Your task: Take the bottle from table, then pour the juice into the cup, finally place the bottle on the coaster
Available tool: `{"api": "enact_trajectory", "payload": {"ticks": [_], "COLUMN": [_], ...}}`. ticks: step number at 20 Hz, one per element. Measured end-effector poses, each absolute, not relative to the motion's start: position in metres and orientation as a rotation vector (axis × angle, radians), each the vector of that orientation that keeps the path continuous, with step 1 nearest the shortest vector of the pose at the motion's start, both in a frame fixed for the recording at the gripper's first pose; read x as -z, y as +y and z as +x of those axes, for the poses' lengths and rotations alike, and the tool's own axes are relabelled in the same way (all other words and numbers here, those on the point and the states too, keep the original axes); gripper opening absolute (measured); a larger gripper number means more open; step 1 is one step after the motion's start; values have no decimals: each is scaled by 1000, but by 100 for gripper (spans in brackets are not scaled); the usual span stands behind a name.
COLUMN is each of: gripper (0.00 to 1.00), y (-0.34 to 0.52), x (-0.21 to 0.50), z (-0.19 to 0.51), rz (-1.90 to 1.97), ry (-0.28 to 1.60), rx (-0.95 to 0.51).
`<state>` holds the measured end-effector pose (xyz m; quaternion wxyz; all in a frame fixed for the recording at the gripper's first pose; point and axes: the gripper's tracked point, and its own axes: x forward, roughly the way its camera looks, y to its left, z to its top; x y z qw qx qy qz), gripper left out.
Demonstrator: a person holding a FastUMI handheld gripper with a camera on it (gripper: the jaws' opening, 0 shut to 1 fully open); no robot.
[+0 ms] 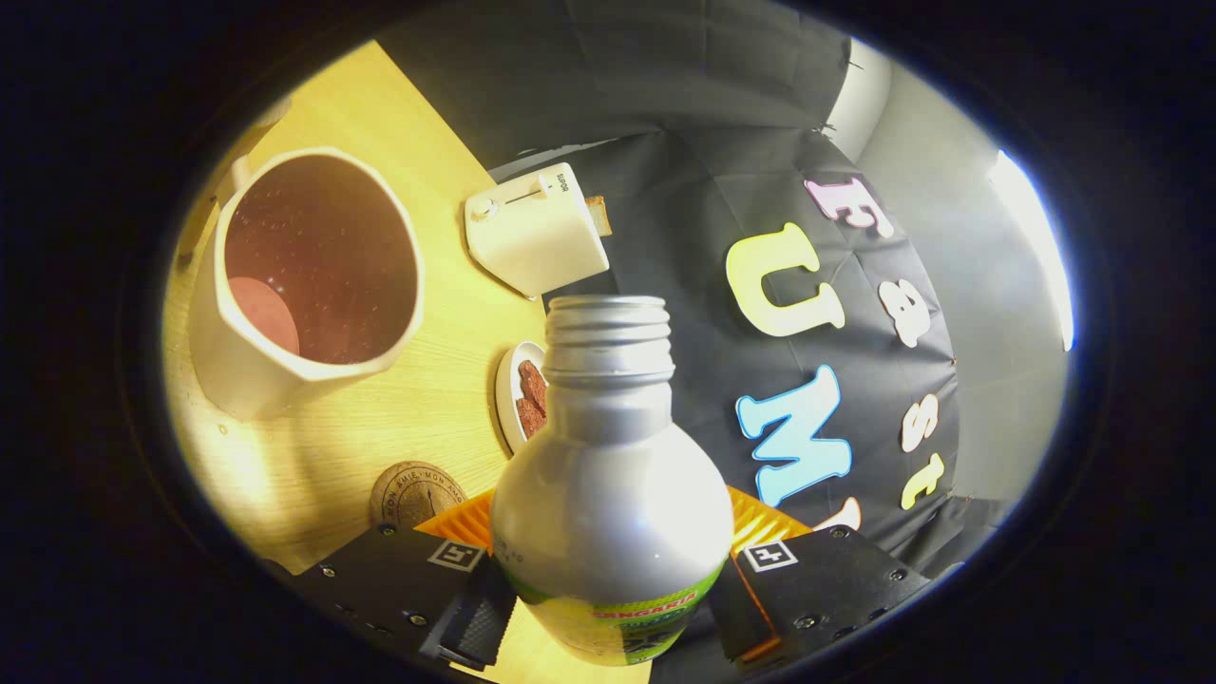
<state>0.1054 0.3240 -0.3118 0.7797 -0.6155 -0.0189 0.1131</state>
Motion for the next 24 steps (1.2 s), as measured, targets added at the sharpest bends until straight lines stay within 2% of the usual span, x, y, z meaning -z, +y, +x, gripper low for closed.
{"api": "enact_trajectory", "payload": {"ticks": [24], "gripper": [83], "y": [336], "x": [286], "z": [104], "rz": [-1693], "ry": [-286], "rx": [-230]}}
